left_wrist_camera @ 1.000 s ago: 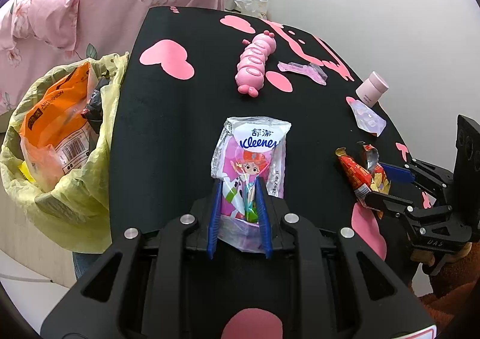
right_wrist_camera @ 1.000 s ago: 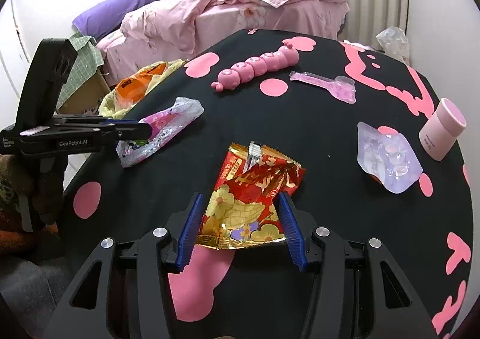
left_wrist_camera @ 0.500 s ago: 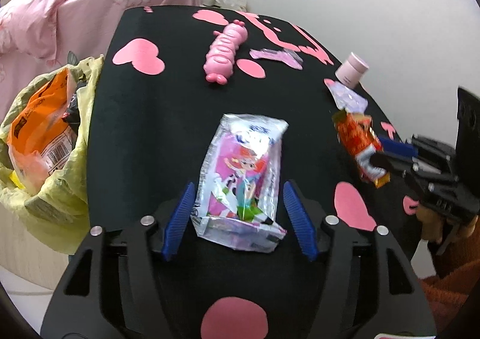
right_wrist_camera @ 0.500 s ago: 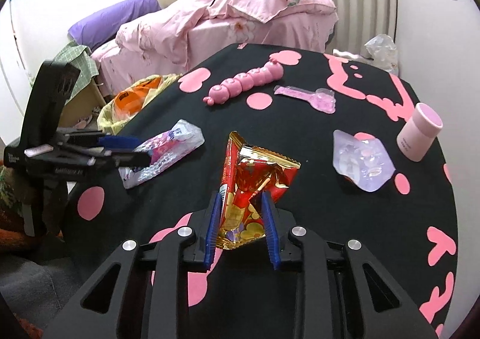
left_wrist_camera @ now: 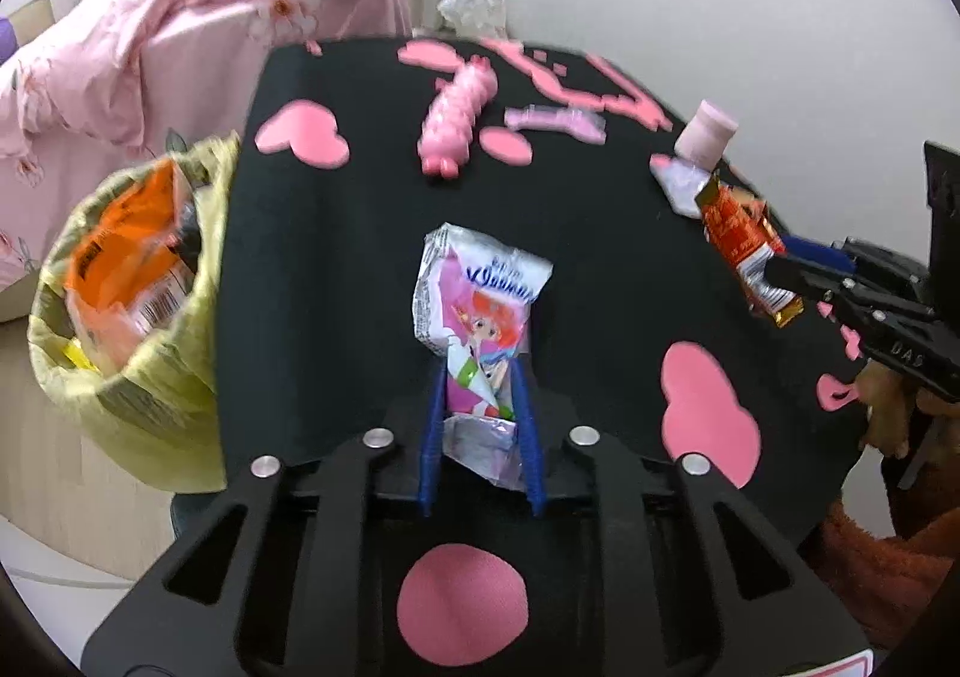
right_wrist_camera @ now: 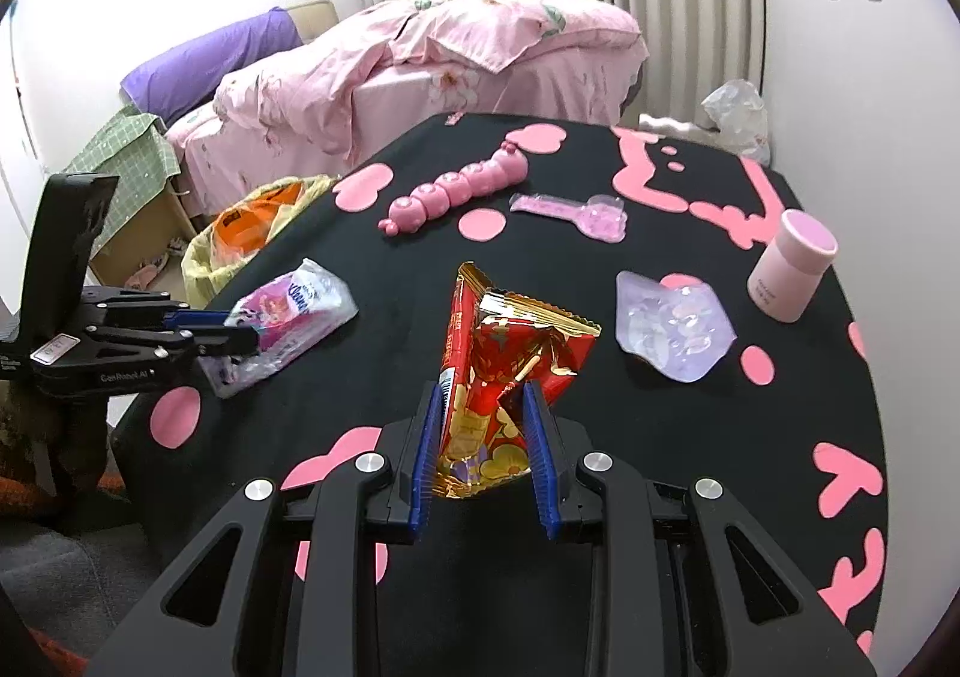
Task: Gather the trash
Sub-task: 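Lift the tissue pack and red-gold wrapper off the table with both tools, then carry the tissue pack and red-gold wrapper over the bin with both tools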
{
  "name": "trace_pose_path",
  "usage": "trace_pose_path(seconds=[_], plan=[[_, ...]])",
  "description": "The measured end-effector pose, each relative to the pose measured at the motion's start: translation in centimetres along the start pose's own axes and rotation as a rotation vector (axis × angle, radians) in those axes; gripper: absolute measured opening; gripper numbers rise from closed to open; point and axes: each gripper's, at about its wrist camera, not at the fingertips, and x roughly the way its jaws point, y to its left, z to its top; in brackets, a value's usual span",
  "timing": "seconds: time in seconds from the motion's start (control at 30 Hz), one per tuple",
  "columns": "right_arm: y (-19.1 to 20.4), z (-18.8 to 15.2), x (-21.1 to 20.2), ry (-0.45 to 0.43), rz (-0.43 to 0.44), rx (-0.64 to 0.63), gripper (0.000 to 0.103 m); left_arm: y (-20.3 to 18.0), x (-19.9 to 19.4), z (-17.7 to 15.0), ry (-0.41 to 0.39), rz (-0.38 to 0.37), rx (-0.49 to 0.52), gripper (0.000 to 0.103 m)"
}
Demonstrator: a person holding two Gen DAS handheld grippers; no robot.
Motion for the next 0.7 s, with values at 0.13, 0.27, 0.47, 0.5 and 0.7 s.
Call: trace_pose_path(seconds=[0.13,0.27,0.47,0.5,0.7], plan=[[0.3,0.9,-1.4,-0.052,-0.003,-0.011,0.027,0.3,-2.6,1.0,-0.087,0.012,-0.006,0.02],[1.1,2.3,-2.4,-0.099,0.003,-0.041,0.027,1.6,-4.8,2.1,-0.151,0.044,-0.029,0.02],[2.8,4.9,-3.1,-0.139,0.023,-0.086,0.027,3.8,-7.5,2.6,-0.218,0.076,-0.079,0.02],[3.4,5.4,-3.1,-0.145,0.029,-0.102,0.027,4.1,-7.8,2.6,-0.226,0.079,-0.084,0.02],[6.3,7.3,-2.7,-0.153,0.058,-0.161,0.027,6.7,-9.8,2.3,-0.279,0.102,-0.131,0.02]])
